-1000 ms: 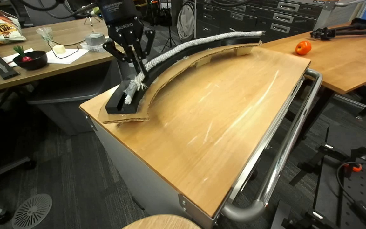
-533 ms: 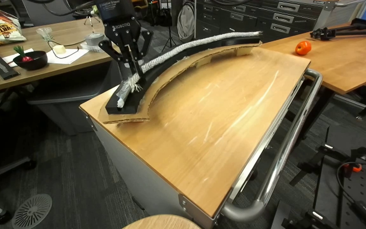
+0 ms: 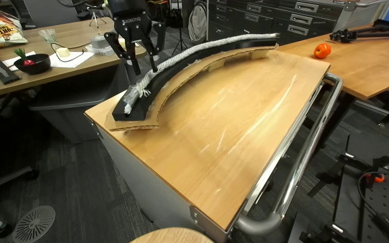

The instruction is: Put the white rope on the black board

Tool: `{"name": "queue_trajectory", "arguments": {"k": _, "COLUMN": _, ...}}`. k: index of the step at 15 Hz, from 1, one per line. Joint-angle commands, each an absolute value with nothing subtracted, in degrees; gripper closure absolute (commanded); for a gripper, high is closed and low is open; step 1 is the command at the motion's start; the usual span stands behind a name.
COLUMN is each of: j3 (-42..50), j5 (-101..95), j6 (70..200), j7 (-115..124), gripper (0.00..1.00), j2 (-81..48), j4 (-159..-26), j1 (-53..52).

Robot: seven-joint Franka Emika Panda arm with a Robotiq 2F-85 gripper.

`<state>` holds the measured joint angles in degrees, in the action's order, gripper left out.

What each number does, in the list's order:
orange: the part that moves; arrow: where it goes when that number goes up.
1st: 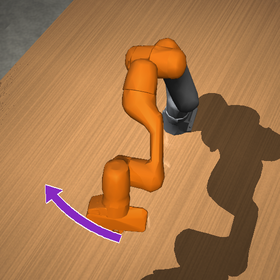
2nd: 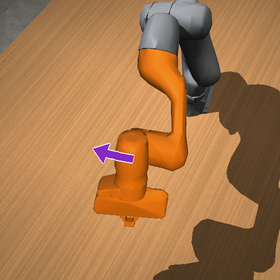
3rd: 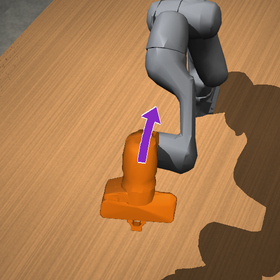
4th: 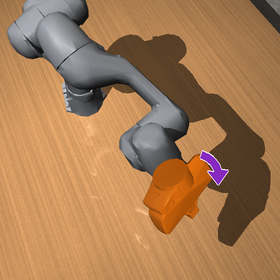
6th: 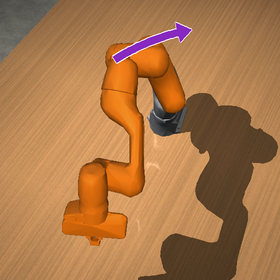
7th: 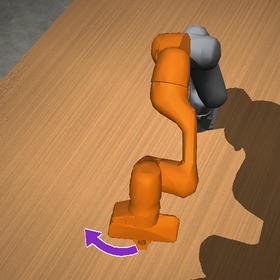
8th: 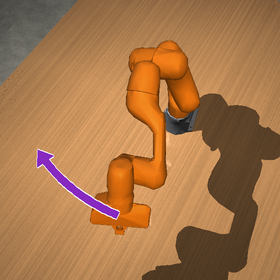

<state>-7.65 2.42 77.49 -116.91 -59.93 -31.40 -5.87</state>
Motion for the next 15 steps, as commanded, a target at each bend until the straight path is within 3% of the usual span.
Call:
{"name": "queue_trajectory", "arguments": {"k": 1, "j3": -9.4, "j5": 5.9, "j6": 78.5, "j7": -115.9, "gripper": 0.23, "j2": -58.7, "j4": -28.1, "j1": -3.2}}
{"name": "queue_trajectory", "arguments": {"k": 4, "j3": -9.0, "j5": 6.3, "j6": 68.0, "j7": -117.2, "gripper": 0.01, "j2": -53.0, "j4": -28.9, "j1": -0.9}}
{"name": "queue_trajectory", "arguments": {"k": 8, "j3": -7.4, "j5": 6.4, "j6": 60.7, "j7": -109.8, "gripper": 0.0, "j2": -51.4, "j4": -19.4, "j1": 2.0}}
{"name": "queue_trajectory", "arguments": {"k": 9, "j3": -8.1, "j5": 8.1, "j6": 63.6, "j7": -108.2, "gripper": 0.0, "j2": -47.2, "j4": -24.8, "j1": 4.4}}
{"name": "queue_trajectory", "arguments": {"k": 15, "j3": -7.7, "j5": 6.0, "j6": 63.7, "j7": -111.3, "gripper": 0.0, "j2": -49.7, "j4": -24.9, "j1": 2.3}}
